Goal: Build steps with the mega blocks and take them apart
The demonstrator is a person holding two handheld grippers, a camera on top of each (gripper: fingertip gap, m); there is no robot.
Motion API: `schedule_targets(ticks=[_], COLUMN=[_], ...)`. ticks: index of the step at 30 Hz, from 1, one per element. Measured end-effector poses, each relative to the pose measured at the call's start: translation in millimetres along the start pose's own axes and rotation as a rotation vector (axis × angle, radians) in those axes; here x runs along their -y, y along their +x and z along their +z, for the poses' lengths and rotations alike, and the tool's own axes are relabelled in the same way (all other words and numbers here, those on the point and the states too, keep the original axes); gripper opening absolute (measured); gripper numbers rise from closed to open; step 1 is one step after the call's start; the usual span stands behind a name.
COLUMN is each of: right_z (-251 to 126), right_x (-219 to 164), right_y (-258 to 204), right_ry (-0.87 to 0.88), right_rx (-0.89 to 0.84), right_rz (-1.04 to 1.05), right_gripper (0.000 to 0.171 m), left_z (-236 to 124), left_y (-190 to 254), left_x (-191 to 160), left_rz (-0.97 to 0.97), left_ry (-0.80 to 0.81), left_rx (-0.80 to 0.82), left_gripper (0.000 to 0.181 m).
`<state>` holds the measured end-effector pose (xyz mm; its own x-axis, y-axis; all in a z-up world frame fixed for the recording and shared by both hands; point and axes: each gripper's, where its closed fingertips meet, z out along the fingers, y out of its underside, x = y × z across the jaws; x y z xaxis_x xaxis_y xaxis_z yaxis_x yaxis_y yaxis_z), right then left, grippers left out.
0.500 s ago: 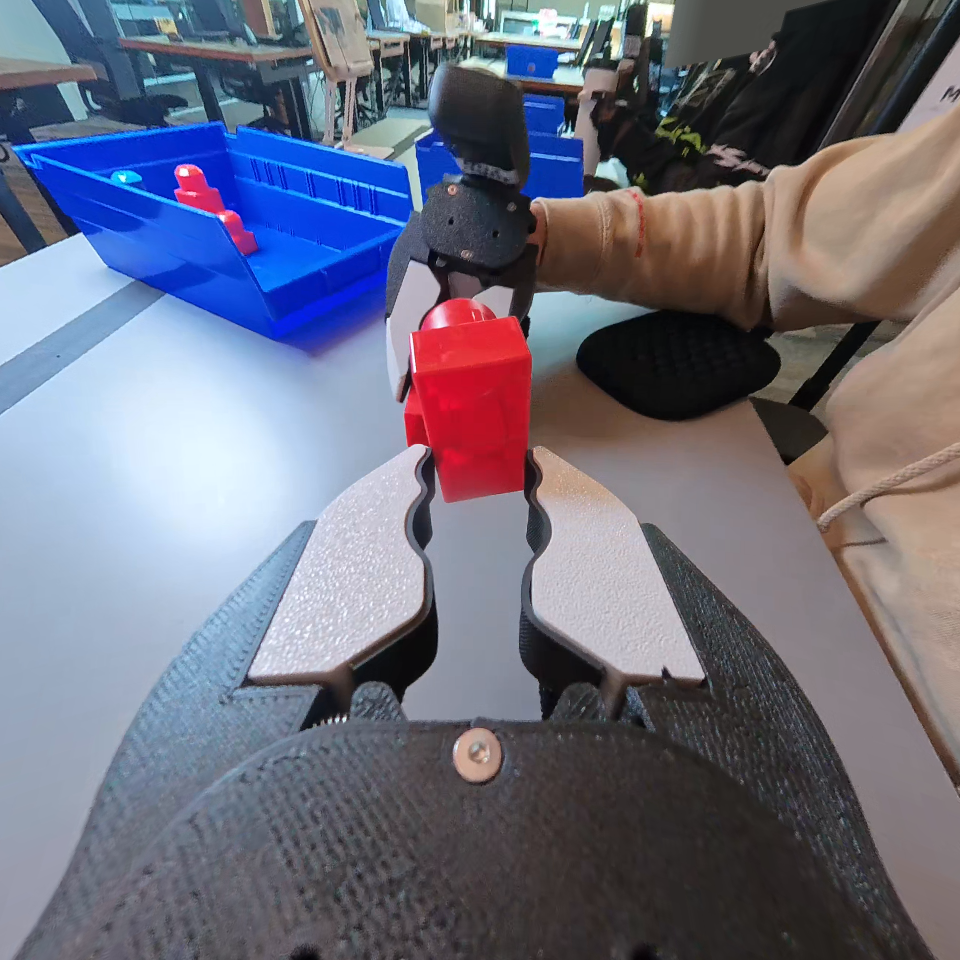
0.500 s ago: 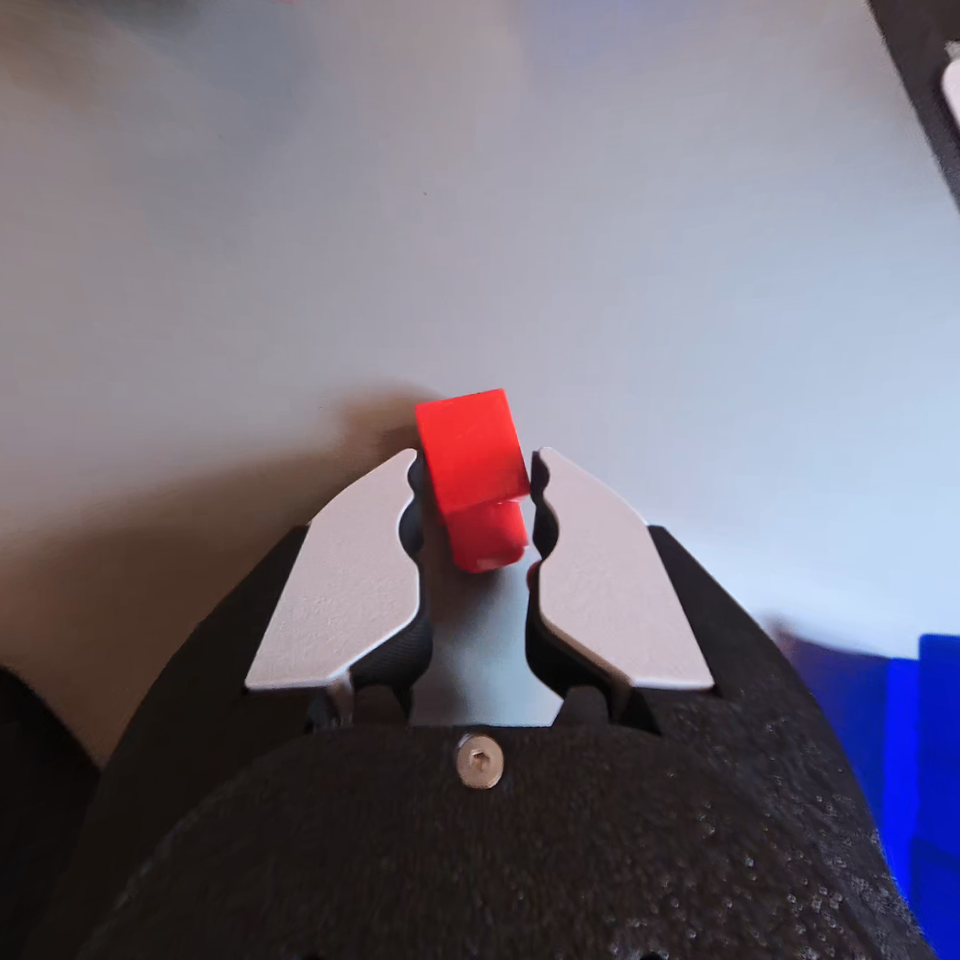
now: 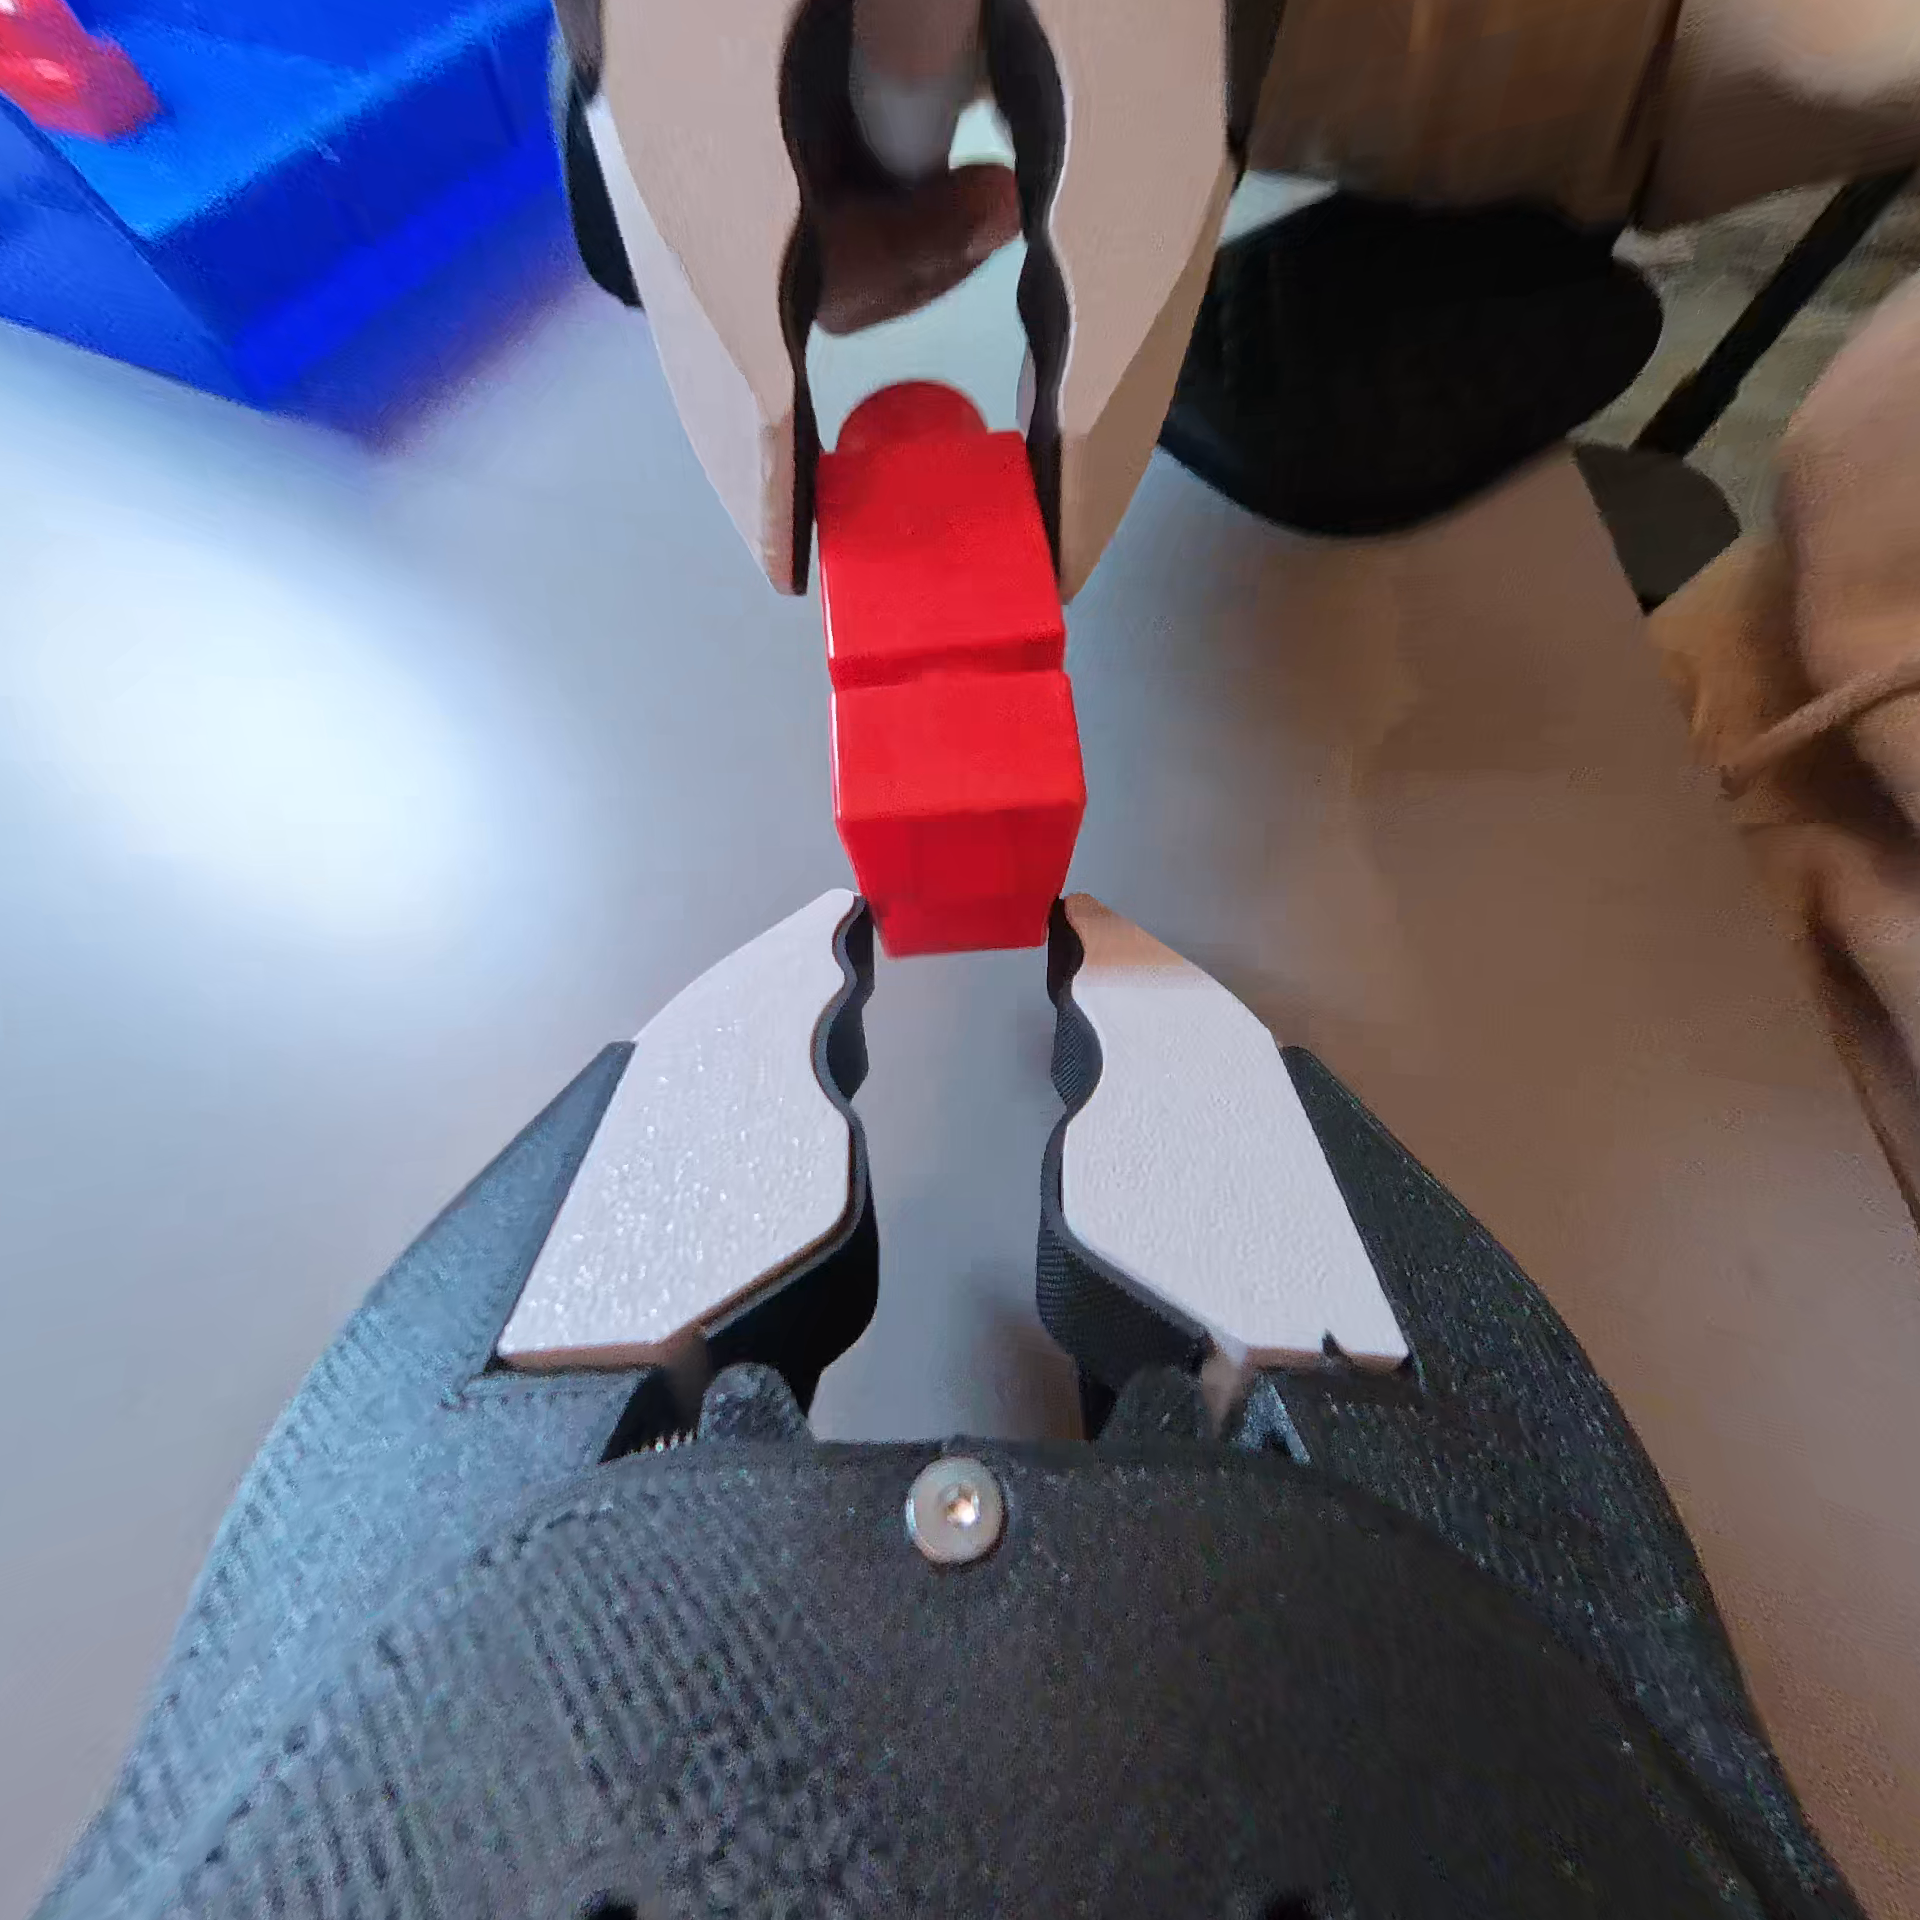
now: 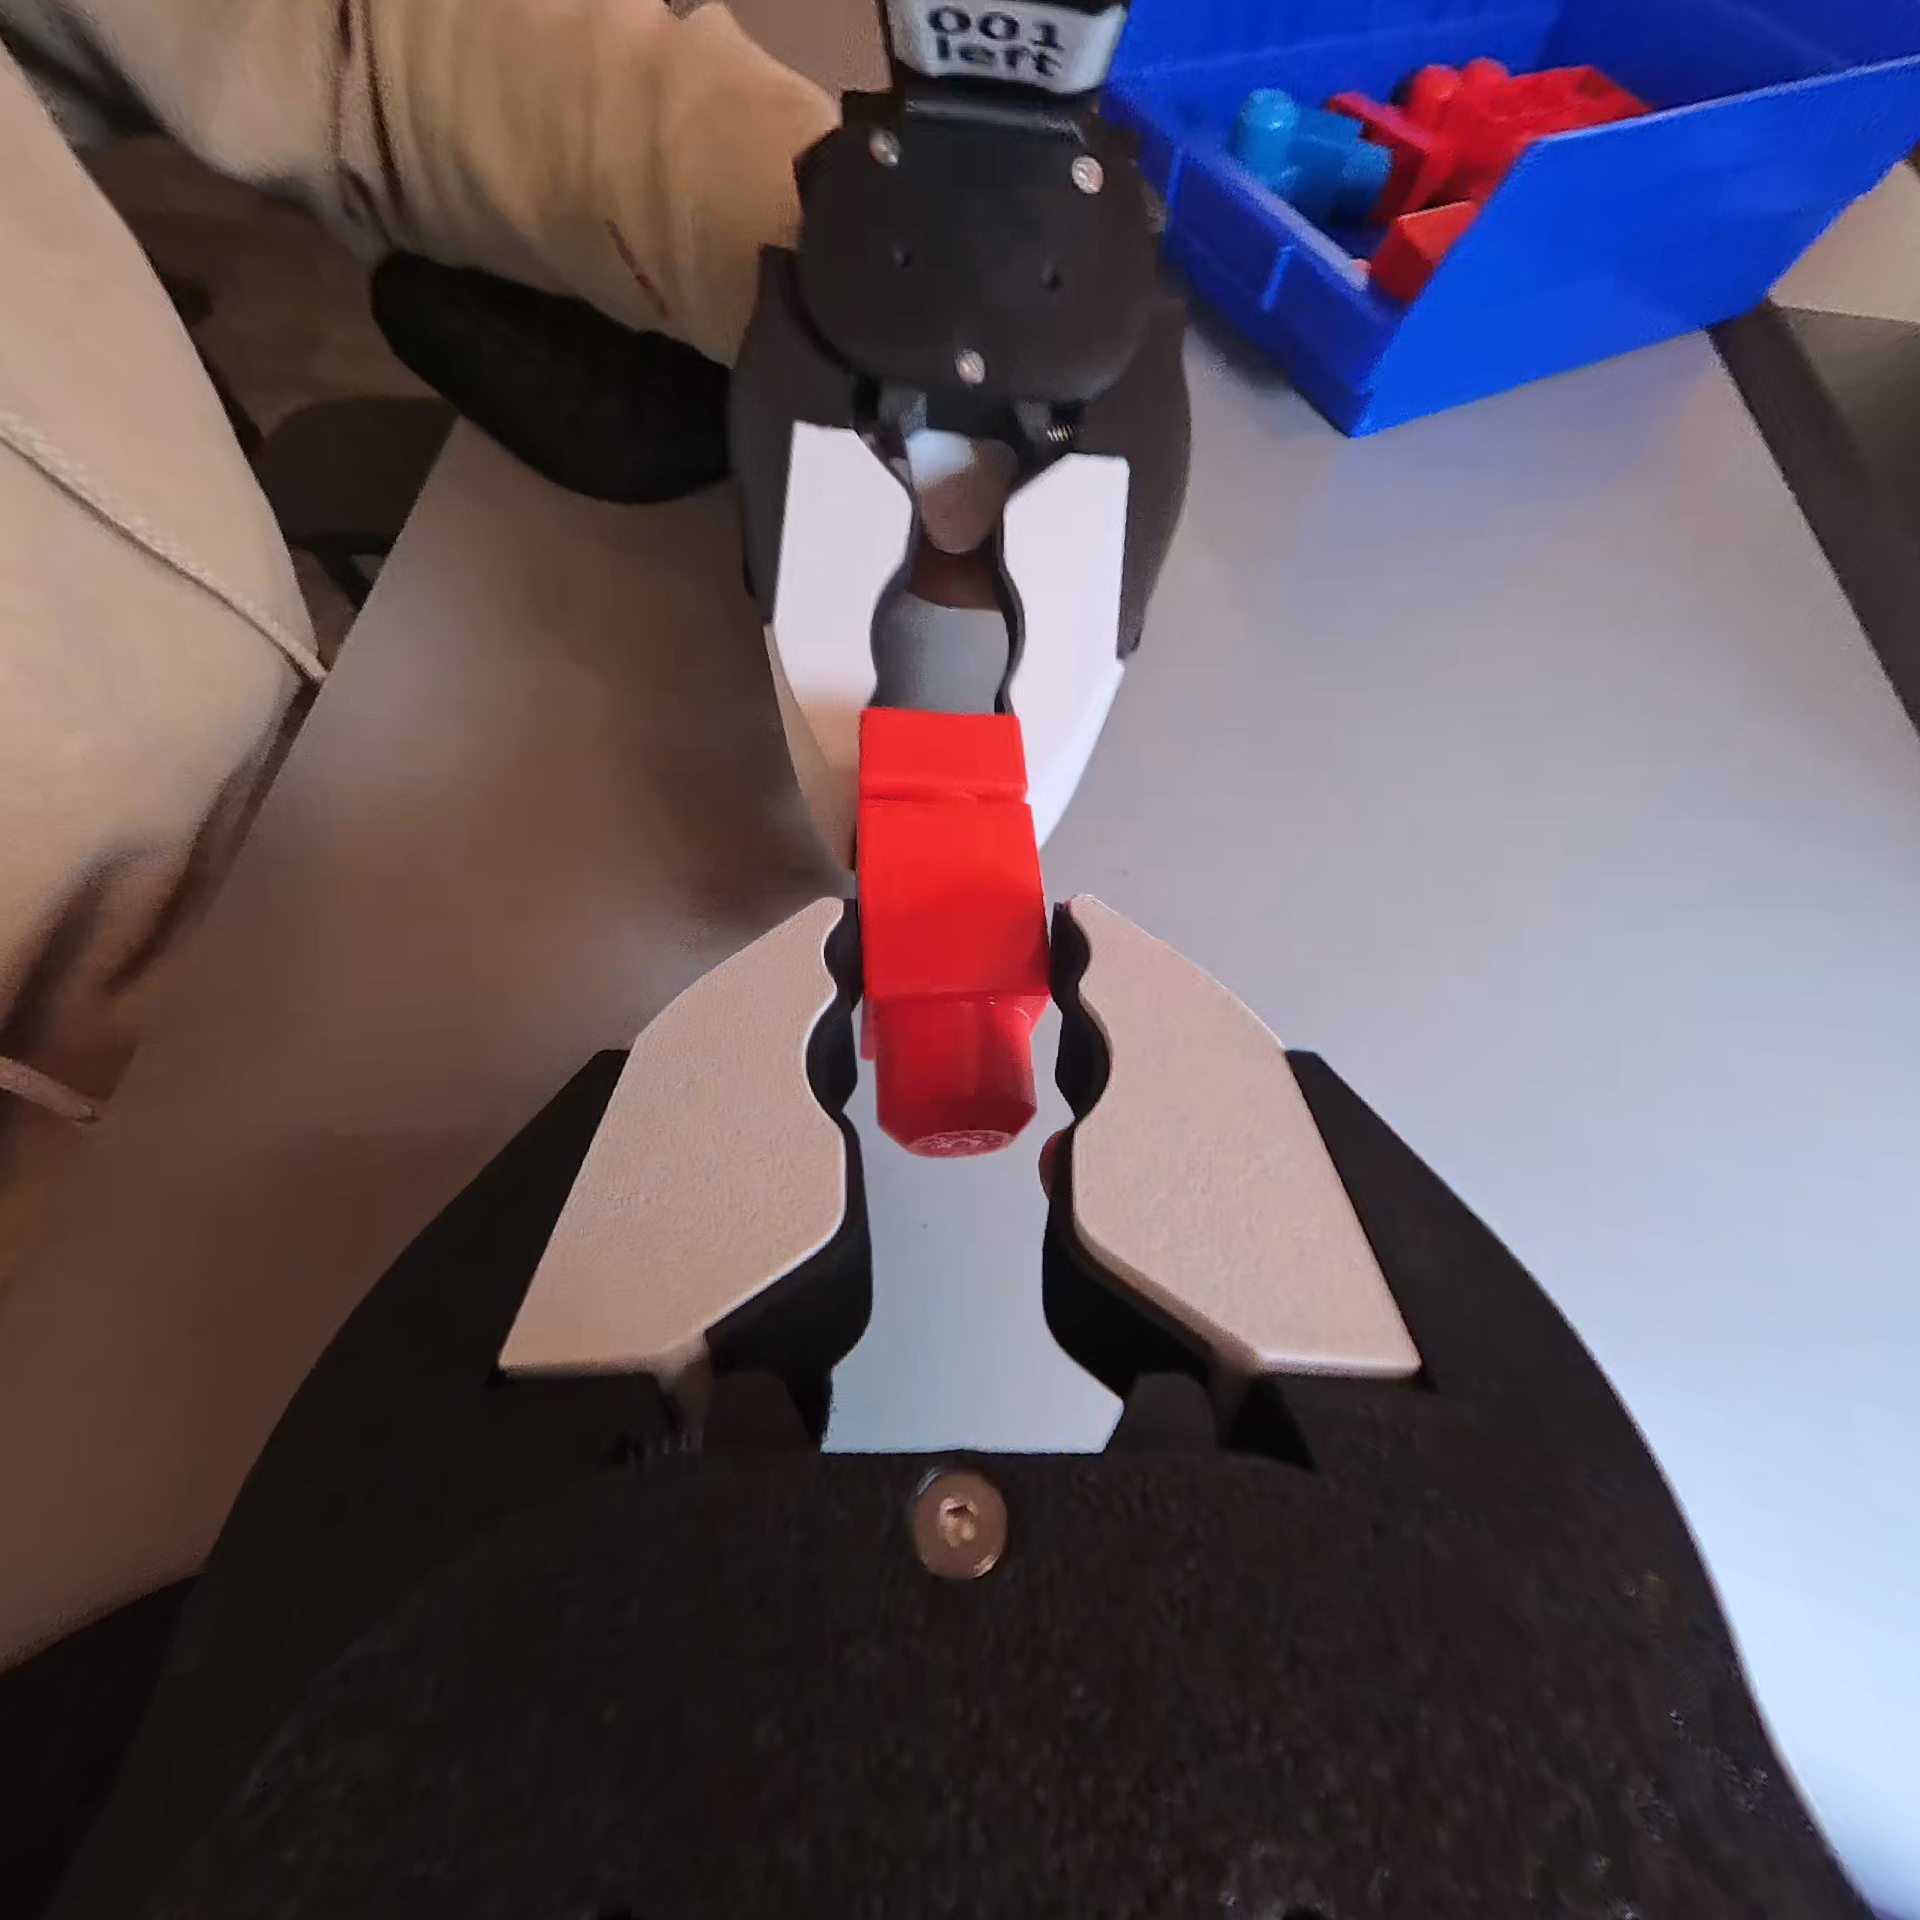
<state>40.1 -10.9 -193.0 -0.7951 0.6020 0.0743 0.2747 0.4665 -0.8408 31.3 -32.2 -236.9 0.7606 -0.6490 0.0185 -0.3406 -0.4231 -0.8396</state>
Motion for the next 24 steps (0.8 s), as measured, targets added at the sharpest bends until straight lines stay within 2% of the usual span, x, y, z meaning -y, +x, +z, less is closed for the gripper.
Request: schedule_targets(ticks=[2, 3, 6, 7, 12, 24], right_z=[8, 11, 14, 11, 3, 4], right_x=[3, 7, 17, 25, 23, 22], right_y=[-10, -17, -18, -17, -9, -5], right_ry=[-0.017, -0.014, -0.057, -0.034, -0.075, -0.020], right_rx=[0.037, 0.074, 0.026, 0.003, -0.051, -0.041], right_rz=[-0.004, -0.003, -0.062, -0.076, -0.093, -0.045], right_gripper=[0.035, 0.035, 0.031, 0.016, 0.017, 0.017], left_z=[7, 8, 9, 8, 1, -2], left_y=[8, 5, 2, 4, 8, 1], left_x=[-9, -9, -6, -1, 17, 18], left_rz=[-0.018, 0.006, 0.028, 0.018, 0.006, 0.023], left_ry=[-0.021, -0.014, -0.023, 0.001, 0.088, 0.098], left_rx=[-0.042, -0.014, 0.004, -0.011, -0.021, 0.019], left_gripper=[0.029, 0.000, 0.000, 0.000, 0.000, 0.000])
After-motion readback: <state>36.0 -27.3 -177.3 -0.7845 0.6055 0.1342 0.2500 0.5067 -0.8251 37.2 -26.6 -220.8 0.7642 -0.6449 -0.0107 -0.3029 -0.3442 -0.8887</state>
